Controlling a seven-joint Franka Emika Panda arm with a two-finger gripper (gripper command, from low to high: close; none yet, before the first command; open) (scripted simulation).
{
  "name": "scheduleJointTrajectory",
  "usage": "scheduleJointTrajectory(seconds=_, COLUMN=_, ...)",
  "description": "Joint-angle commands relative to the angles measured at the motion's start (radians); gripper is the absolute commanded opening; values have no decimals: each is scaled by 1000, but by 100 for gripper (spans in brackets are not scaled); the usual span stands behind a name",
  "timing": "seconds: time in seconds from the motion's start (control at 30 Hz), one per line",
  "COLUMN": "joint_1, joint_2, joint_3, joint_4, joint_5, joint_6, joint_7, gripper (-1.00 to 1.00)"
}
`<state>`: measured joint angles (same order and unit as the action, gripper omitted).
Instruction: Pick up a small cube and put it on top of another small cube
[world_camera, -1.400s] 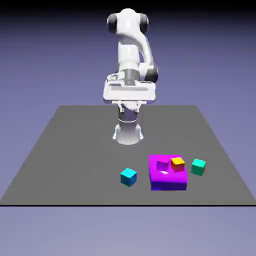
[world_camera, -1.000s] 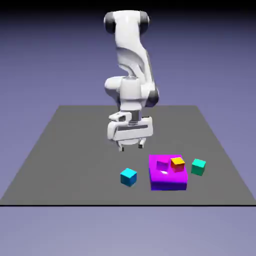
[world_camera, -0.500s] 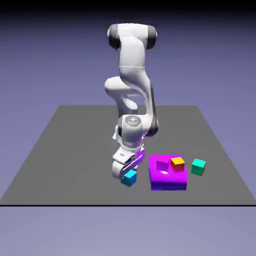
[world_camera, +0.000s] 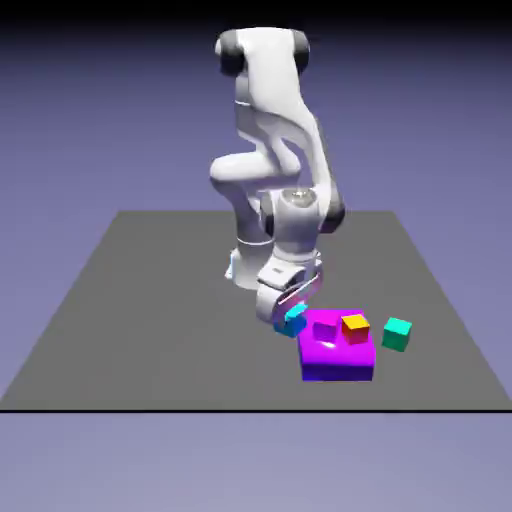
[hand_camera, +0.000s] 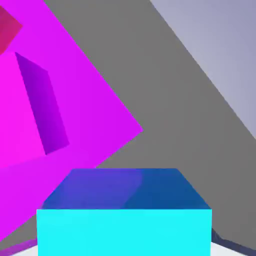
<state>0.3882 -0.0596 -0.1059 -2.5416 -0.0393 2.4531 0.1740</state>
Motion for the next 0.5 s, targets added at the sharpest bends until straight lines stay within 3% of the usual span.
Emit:
scheduleJointTrajectory(seconds=0.0, joint_1=6, joint_2=-24, joint_3=17, joint_4=18, joint_5=2, joint_6=-43, joint_7=28, gripper=-100)
scheduleJointTrajectory(seconds=0.17, joint_1=29, joint_2=-91, joint_3=74, joint_4=46, joint_5=-21, joint_6=-172, joint_7=81, gripper=-100)
scheduleJointTrajectory(seconds=0.33, joint_1=26, joint_2=49, joint_3=69, joint_4=-13, joint_5=-28, joint_6=28, joint_7=87, gripper=-100)
scheduleJointTrajectory(seconds=0.37, joint_1=26, joint_2=50, joint_3=69, joint_4=-13, joint_5=-28, joint_6=28, joint_7=87, gripper=100)
scheduleJointTrajectory(seconds=0.47, joint_1=27, joint_2=-11, joint_3=71, joint_4=12, joint_5=-25, joint_6=-59, joint_7=85, gripper=100)
